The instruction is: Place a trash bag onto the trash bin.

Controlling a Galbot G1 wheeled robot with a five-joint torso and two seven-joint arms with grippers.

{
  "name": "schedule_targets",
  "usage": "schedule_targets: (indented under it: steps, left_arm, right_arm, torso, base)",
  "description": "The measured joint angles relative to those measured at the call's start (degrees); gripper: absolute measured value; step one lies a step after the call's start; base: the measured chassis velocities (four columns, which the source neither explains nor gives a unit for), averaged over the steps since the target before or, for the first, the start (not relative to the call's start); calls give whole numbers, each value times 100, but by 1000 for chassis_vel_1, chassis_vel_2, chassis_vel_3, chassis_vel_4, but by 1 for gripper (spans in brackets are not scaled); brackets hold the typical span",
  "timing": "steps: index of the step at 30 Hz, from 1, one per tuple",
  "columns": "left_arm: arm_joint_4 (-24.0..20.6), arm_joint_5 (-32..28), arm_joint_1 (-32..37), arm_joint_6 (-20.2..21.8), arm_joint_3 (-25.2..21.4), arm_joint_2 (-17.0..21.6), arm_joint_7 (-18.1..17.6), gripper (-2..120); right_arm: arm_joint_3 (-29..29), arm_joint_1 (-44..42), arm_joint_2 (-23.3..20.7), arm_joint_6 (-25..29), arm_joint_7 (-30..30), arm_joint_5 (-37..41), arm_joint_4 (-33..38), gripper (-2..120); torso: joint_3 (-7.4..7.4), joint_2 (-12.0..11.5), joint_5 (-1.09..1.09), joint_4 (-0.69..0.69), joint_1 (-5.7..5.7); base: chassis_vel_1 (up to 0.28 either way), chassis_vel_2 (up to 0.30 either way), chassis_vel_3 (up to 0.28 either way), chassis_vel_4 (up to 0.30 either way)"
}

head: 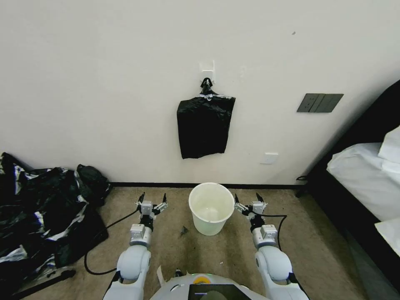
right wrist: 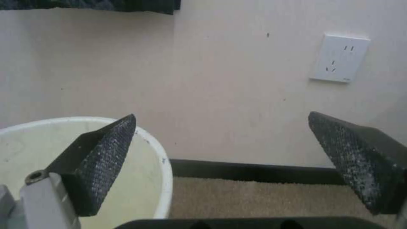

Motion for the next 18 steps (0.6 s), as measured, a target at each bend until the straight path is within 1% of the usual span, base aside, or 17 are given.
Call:
schedule_targets:
  steps: [18]
  left_arm:
    - [0,0,0,0,0,0,0,100]
  right_arm:
    - [0,0,0,0,0,0,0,100]
  torso:
    - [0,0,0,0,0]
  base:
    - [0,0,0,0]
